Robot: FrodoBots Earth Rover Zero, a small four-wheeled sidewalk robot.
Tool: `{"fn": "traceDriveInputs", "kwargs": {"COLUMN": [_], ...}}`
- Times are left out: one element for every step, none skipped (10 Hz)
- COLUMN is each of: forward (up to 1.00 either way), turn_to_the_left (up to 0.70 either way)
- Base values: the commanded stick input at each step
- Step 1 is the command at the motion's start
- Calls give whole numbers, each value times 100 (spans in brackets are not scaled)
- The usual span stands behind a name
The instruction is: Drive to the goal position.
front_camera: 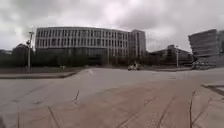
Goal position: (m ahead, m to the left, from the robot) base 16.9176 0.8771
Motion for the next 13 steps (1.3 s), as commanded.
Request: {"fn": "traceDriveInputs", "kwargs": {"forward": [100,100,100,100,100,100,100,100,100,100,100,100,100], "turn_to_the_left": [0,0,0,0,0,0,3,27,38,10,0,0,0]}}
